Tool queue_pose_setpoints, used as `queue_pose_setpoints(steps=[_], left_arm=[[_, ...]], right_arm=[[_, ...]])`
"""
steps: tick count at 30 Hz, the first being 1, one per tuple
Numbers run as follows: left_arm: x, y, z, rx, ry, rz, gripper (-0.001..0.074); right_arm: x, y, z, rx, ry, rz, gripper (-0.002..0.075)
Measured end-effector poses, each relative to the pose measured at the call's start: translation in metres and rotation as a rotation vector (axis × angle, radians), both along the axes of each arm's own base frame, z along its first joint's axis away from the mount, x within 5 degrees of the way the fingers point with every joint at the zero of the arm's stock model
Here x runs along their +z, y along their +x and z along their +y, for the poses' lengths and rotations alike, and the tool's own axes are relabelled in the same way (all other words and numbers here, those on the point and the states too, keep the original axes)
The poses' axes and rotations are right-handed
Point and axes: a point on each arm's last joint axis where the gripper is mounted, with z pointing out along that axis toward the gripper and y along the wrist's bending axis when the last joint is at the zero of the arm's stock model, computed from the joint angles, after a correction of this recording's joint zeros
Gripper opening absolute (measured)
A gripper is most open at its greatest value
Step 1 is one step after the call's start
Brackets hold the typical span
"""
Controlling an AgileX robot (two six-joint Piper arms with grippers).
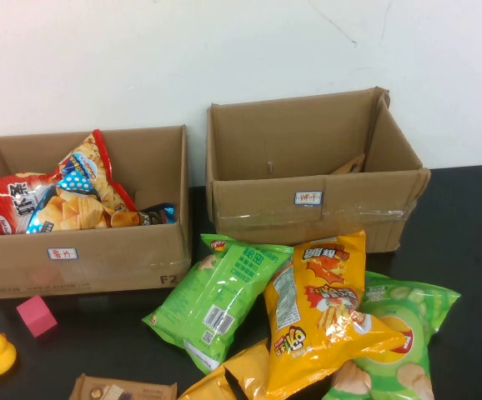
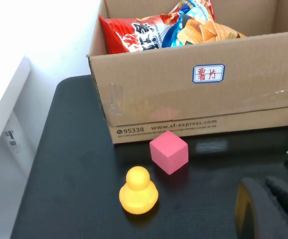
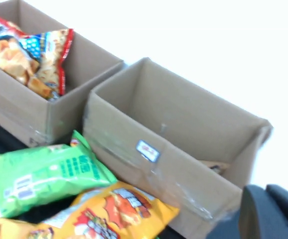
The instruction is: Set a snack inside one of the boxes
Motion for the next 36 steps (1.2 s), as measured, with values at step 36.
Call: queue_pose_setpoints(steps=[36], left_arm=[[0.000,0.000,0.000,0.002,-0.006,0.000,-0.0001]], right_arm=[[-0.194,-0.092,-0.074,-0.512,0.174,0.028,-0.0001]])
